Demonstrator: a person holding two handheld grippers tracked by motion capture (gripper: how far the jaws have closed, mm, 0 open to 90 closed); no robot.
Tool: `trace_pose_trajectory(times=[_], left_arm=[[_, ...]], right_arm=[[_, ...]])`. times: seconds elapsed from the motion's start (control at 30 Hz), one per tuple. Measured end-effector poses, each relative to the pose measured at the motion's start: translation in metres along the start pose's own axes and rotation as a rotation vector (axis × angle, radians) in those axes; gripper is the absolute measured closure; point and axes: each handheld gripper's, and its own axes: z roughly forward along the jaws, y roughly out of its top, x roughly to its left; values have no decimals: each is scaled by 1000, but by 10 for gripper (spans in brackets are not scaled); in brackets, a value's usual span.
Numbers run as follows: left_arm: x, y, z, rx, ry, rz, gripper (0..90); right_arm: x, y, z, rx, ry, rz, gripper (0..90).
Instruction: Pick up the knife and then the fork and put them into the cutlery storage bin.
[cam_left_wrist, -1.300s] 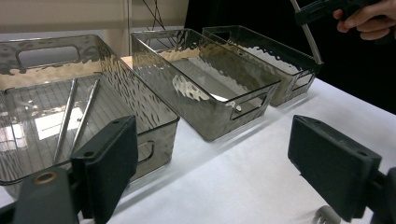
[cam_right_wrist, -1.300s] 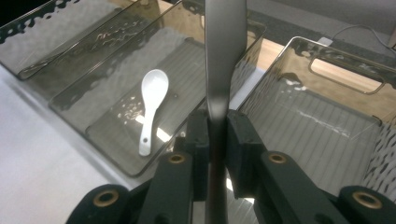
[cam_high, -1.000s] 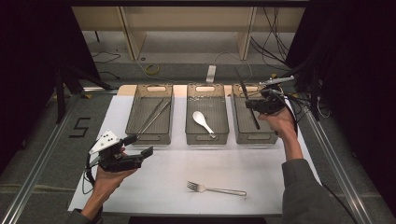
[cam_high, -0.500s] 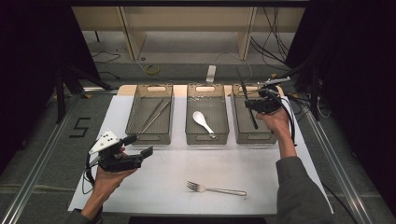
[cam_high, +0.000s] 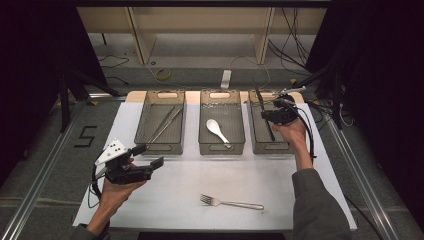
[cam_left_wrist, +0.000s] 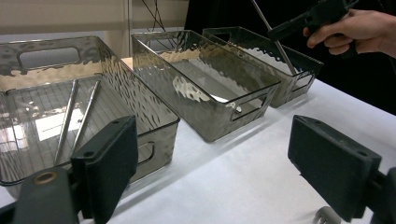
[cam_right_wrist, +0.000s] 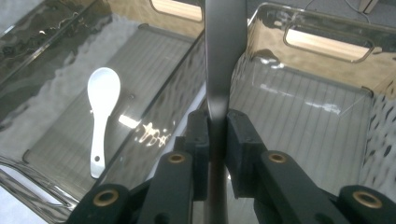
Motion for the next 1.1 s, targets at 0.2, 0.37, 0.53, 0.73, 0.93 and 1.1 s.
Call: trace_pose_trajectory(times=[0.2, 0.37, 0.53, 0.73, 0.93, 1.1], left_arm=[[0, 0, 0, 1, 0, 1, 157], [0, 0, 0, 0, 0, 0, 157], [0, 0, 0, 0, 0, 1, 157], [0, 0, 0, 0, 0, 1, 157], [0, 0, 0, 1, 0, 2, 157], [-1, 0, 0, 0, 0, 1, 157]], right_arm=[[-2, -8, 5, 15, 0, 21, 809], [-4, -12, 9, 32, -8, 40, 808], [-5, -15, 12, 47, -17, 69, 808], [-8, -19, 16, 61, -28, 90, 807], [-10, -22, 18, 75, -32, 110, 806], [-12, -24, 19, 88, -47, 128, 805]])
